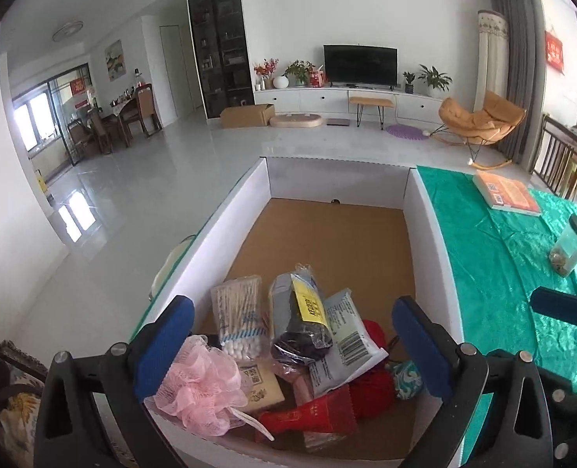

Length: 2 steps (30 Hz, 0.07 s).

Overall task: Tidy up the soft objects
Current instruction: 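Carry the blue roll with the left gripper while the right carries the teal pouch into the box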

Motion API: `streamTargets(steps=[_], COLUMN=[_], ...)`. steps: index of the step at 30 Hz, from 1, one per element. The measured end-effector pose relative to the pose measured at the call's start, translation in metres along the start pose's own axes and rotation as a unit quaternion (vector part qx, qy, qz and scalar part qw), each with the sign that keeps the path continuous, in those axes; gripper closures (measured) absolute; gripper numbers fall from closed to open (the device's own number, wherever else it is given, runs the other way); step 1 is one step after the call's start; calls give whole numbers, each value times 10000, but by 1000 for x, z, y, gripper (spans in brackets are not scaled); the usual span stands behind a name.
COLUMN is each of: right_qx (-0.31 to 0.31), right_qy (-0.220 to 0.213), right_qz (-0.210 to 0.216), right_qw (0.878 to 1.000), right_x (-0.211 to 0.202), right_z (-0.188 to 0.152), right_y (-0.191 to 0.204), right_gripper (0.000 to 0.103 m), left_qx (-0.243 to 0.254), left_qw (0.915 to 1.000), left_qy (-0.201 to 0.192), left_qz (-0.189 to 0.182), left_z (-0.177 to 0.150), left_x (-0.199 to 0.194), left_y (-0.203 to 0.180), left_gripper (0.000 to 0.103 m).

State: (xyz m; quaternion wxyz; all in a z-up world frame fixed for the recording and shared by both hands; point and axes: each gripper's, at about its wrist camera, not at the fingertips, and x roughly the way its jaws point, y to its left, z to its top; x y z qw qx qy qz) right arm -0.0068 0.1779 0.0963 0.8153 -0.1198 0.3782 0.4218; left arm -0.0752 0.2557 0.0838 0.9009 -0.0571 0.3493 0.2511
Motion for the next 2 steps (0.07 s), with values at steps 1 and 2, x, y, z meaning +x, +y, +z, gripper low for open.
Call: streamTargets(steps=[1, 2], right_qx=[-20, -44], right_qy=[-5, -21], right_qz=[-17, -34], right_qw=[10000, 10000], right_x=[0, -1], right_z=[-1, -2], right_y=[0, 1], right_gripper=[28, 28], left_qx=[-46, -44], left_qw=[10000, 10000], left_qy=[-29, -43], left_qz=[-22, -24], left_z=[-1, -1], left_x=[-1, -3], left_y=[0, 0], left_gripper=[0, 0])
